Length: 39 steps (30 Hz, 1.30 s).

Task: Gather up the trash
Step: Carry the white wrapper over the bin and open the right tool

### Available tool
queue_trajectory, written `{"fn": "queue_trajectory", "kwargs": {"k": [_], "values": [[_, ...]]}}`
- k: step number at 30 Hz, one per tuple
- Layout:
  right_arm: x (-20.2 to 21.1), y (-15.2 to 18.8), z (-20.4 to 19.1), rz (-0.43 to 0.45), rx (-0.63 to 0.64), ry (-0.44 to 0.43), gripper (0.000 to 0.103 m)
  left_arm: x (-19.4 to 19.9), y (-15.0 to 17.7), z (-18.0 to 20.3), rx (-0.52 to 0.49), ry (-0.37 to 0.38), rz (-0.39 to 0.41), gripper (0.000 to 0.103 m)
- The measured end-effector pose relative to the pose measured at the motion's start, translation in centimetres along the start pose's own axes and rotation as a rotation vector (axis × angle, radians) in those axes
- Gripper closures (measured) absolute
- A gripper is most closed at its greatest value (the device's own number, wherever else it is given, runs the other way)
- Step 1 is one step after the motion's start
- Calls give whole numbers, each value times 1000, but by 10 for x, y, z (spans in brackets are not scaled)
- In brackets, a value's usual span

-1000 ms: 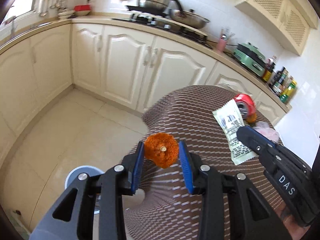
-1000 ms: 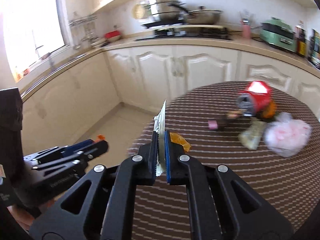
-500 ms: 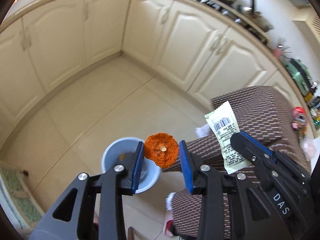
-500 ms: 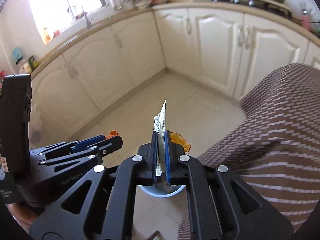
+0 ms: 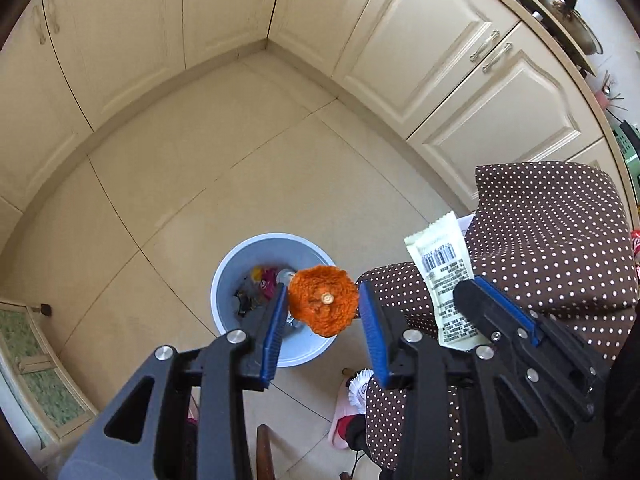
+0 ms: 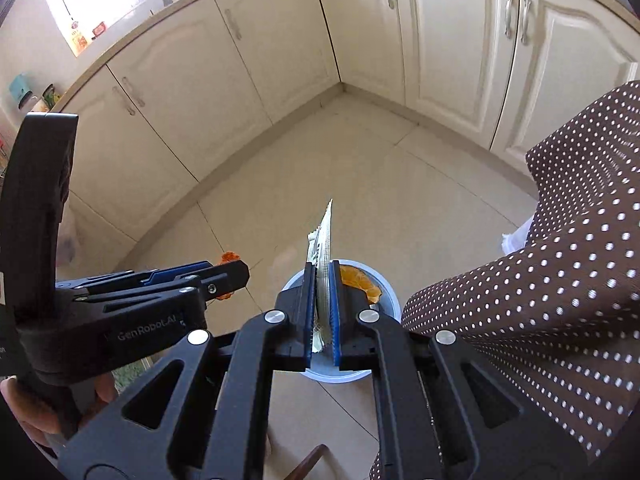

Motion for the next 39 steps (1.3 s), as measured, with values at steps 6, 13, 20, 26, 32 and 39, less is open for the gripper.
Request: {"fn": "queue_trajectory", "kwargs": {"k": [6,13,20,26,32,39], "values": [[-10,5,4,-23,-11,-8,96,-10,4,-4,22,-5,-23,57],[-15,6,1,-34,-13,-18,96,-6,7,-7,27,-9,-18,56],[-18,6,-8,-38,-10,-33,96,1,7,-15,45,-13,-3,56],[-19,3,-21,-28,-6,-52,95,12,8,-27,67,-13,12,56],[-13,-1,-30,-10,3,-41,95,24,8,-30,66,-10,27,56],[18,-5,-27,39,3,-31,95,48,10,-13,30,-1,64,56]]}}
Point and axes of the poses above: each gripper's, at about its wrist camera, not at the fingertips, and x roughly against the way its jaws point, z to its right, y to its underside, the point moved 8 cm from there along -x, roughly the way its jaws point, and after that the axes turned 1 degree about -y, right-handed, at the moved point
